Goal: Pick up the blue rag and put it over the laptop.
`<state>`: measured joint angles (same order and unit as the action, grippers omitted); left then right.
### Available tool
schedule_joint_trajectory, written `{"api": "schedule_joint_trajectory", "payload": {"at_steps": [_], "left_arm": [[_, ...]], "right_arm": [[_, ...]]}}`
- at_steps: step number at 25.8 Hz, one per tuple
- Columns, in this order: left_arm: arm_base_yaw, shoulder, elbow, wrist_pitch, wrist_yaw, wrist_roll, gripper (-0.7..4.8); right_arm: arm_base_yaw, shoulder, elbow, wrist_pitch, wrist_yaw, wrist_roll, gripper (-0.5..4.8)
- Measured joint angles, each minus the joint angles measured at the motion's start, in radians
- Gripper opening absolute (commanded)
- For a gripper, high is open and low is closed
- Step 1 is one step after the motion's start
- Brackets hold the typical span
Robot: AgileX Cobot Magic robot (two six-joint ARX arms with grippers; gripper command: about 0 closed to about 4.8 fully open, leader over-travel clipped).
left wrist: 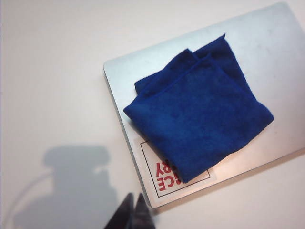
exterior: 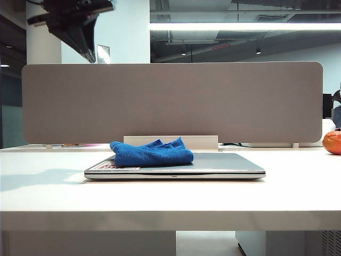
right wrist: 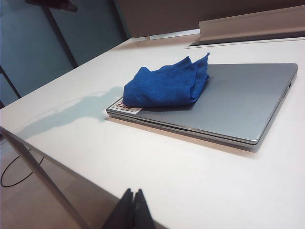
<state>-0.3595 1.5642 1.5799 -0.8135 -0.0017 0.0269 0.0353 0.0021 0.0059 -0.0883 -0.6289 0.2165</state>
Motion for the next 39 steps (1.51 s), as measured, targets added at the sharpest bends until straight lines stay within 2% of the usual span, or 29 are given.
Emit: {"api": "schedule_joint_trajectory", "payload": {"at_steps": [5,8,17,29,31,36,39], "left_arm": [[0.0,-0.103,-0.121,0.06,-0.023,0.0,-0.06],[0.0,-0.227,-0.273,0.149,-0.03,0.0,-0.06],[-0.001,-0.505,-0.556,0.283,-0.053,0.0,-0.06],[-0.002,-0.755,-0.775,0.294,-0.063,-0.064,-0.06],[-0.002,-0.849,-0.851,0.289,-0.063,-0.1,-0.06],[-0.002,-0.994,-0.937,0.286,-0.063,-0.135,-0.06],[-0.002,-1.164,-1.002,0.281,-0.063,-0.179,-0.06]], "right_arm": [[0.0,0.0,0.0,0.0,0.0,0.0,-0.05],[0.0,0.0,0.0,0.0,0.0,0.0,-0.05],[0.0,0.0,0.0,0.0,0.0,0.0,-0.05],[0.0,0.0,0.0,0.0,0.0,0.0,-0.05],[0.0,0.0,0.0,0.0,0.0,0.0,-0.05],[0.0,0.0,0.0,0.0,0.0,0.0,-0.05],[0.0,0.0,0.0,0.0,0.0,0.0,-0.05]]}}
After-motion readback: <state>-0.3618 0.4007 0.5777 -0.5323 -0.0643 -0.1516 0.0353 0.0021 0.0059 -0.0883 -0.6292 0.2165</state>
